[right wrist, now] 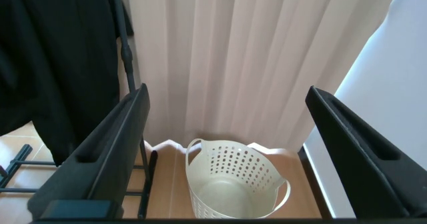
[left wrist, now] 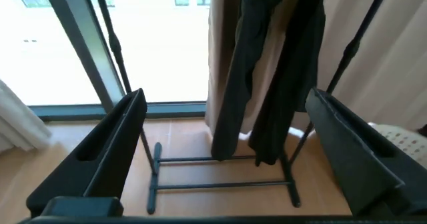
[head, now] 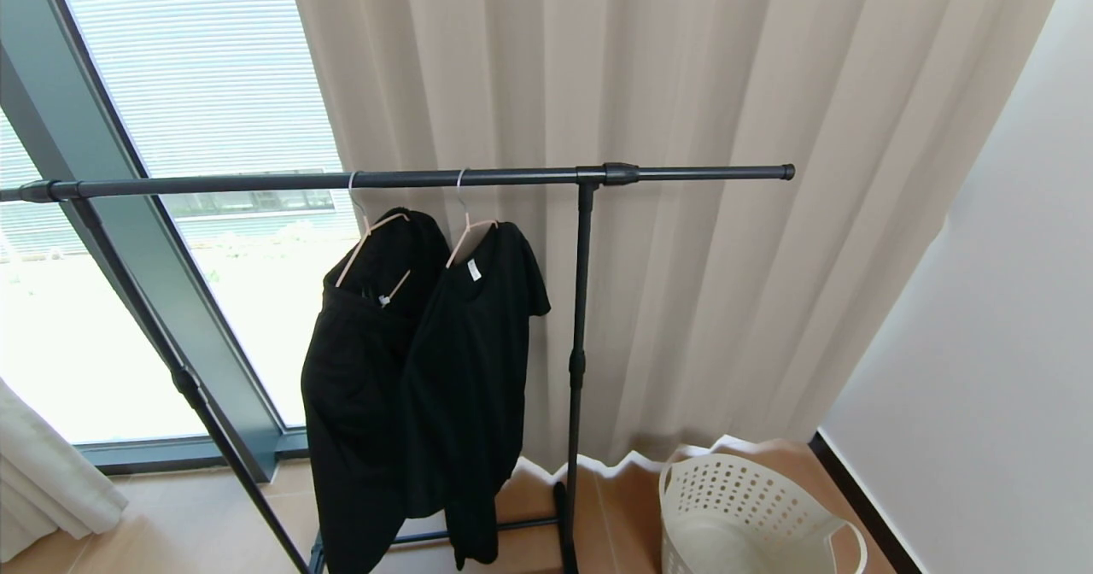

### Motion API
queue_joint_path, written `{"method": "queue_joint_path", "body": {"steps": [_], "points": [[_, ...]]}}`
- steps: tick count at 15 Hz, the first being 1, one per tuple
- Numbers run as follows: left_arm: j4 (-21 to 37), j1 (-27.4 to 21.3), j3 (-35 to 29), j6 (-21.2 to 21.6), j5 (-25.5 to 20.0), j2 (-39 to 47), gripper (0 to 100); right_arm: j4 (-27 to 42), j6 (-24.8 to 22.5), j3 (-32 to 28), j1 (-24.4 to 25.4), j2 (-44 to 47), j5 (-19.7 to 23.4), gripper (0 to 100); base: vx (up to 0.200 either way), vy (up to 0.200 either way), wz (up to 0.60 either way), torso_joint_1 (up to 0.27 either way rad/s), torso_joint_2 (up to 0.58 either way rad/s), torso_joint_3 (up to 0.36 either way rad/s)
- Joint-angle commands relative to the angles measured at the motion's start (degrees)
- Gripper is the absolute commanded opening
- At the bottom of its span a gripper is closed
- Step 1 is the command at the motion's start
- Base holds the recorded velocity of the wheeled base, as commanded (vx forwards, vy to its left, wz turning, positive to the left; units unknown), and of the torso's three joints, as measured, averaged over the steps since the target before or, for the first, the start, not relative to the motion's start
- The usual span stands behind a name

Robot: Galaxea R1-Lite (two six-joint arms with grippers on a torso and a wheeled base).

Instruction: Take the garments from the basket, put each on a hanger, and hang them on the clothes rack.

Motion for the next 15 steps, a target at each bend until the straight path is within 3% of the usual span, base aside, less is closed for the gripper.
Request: {"method": "queue_joint_path", "body": {"steps": [1, 3, 6, 8, 15], "points": [[0.01, 0.03, 0.5, 1.95, 0.04, 0.22, 100, 0.02, -0.06, 0.01, 0.02, -0.02, 0.01, 100, 0.0, 0.0, 0.0, 0.0, 0.0, 0.0], [0.01, 0.03, 0.5, 1.77, -0.14, 0.22, 100, 0.02, -0.15, 0.01, 0.02, -0.02, 0.1, 100, 0.0, 0.0, 0.0, 0.0, 0.0, 0.0], [-0.52, 0.03, 0.86, 0.28, -4.0, 0.13, 100, -0.07, -0.15, 0.01, 0.02, -0.02, 0.1, 100, 0.0, 0.0, 0.0, 0.0, 0.0, 0.0], [-1.13, 0.03, 0.94, -4.82, -4.18, 0.13, 100, -0.07, -0.15, 0.01, 0.02, -0.02, 0.1, 100, 0.0, 0.0, 0.0, 0.0, 0.0, 0.0], [-1.22, 0.03, 0.86, -5.26, -4.18, 0.13, 100, -0.07, -0.06, 0.01, 0.02, -0.02, 0.1, 100, 0.0, 0.0, 0.0, 0.0, 0.0, 0.0]]}}
